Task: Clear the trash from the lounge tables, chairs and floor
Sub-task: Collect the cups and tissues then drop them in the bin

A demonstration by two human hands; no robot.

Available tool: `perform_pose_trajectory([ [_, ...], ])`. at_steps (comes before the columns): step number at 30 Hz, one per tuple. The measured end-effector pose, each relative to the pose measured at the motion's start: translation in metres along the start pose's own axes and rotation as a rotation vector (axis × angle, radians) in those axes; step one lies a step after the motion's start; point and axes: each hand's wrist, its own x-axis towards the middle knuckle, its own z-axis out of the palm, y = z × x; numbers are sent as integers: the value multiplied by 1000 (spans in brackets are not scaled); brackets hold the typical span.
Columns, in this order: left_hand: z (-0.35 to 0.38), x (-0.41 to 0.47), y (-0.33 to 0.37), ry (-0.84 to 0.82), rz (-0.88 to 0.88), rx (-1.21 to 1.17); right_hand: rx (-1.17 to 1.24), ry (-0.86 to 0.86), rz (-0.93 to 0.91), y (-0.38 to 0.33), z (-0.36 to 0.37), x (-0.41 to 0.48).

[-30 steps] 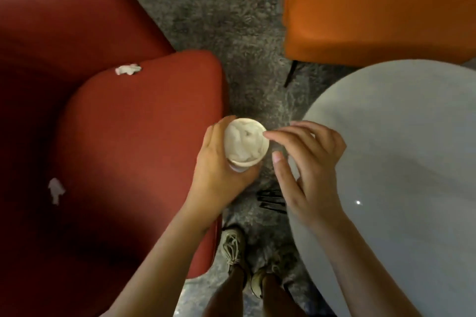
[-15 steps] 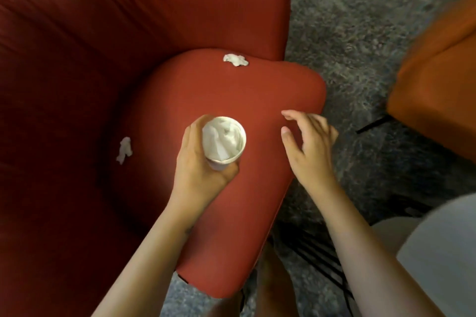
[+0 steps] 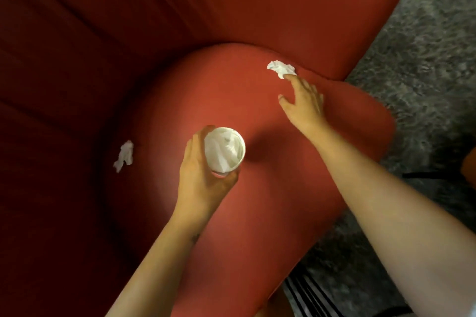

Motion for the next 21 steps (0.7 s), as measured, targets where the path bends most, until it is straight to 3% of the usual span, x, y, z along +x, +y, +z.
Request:
perform_pose_trajectory([
  [6, 21, 12, -24, 24, -70, -23, -130, -125, -9, 14, 31, 47],
  [11, 24, 13, -36, 42, -149, -35, -182, -120, -12, 14, 39, 53],
  [17, 14, 14, -42, 44, -179, -43, 289, -33, -360, -49, 22, -6],
  [21, 1, 14, -39, 70, -208, -72, 337, -58, -544, -98, 15, -58],
])
